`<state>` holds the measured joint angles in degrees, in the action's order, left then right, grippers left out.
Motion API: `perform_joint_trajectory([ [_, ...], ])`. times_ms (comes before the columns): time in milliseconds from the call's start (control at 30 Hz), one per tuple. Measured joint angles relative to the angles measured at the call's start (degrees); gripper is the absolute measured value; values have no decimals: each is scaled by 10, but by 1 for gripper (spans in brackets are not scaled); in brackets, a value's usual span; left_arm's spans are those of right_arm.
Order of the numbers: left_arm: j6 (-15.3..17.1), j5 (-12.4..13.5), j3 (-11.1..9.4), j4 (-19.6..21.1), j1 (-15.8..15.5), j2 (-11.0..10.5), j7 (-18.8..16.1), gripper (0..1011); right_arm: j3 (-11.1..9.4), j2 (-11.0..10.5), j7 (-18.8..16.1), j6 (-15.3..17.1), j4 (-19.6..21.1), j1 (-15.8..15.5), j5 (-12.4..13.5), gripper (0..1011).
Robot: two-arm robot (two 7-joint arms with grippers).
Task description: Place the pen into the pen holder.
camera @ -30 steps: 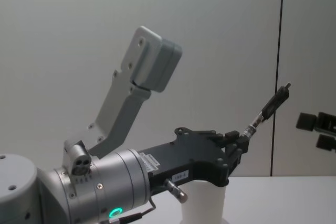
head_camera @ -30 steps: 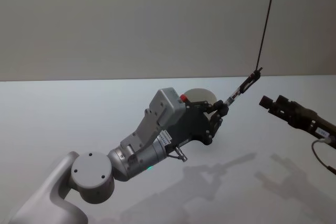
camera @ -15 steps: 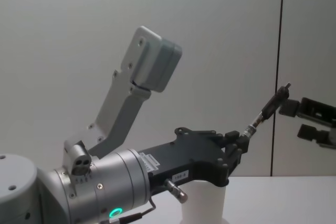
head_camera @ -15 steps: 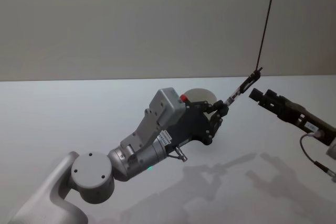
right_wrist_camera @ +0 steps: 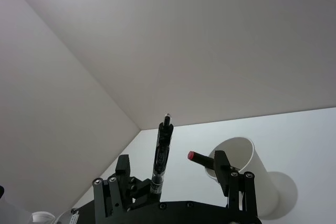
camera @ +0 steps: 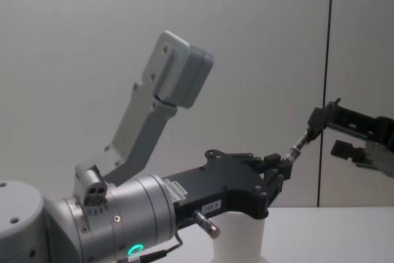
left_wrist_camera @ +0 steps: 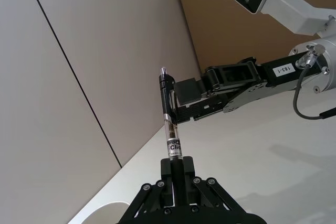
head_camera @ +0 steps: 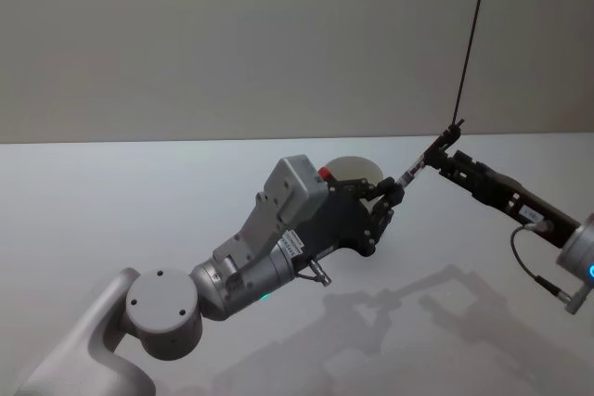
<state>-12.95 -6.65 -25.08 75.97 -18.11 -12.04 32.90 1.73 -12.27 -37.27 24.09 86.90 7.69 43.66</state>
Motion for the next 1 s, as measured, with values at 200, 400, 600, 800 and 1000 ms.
perform_joint_trajectory([
  [200,0,0,0,0,0,0,0,136,8,5,13,0,-4,6,5,1002],
  [400,0,0,0,0,0,0,0,136,14,8,22,-3,-6,9,10,1002],
  [600,0,0,0,0,0,0,0,136,18,10,30,-8,-7,10,21,1002],
  [800,0,0,0,0,0,0,0,136,21,11,37,-13,-7,10,33,1002],
  [1000,0,0,0,0,0,0,0,136,23,11,39,-19,-6,9,43,1002],
])
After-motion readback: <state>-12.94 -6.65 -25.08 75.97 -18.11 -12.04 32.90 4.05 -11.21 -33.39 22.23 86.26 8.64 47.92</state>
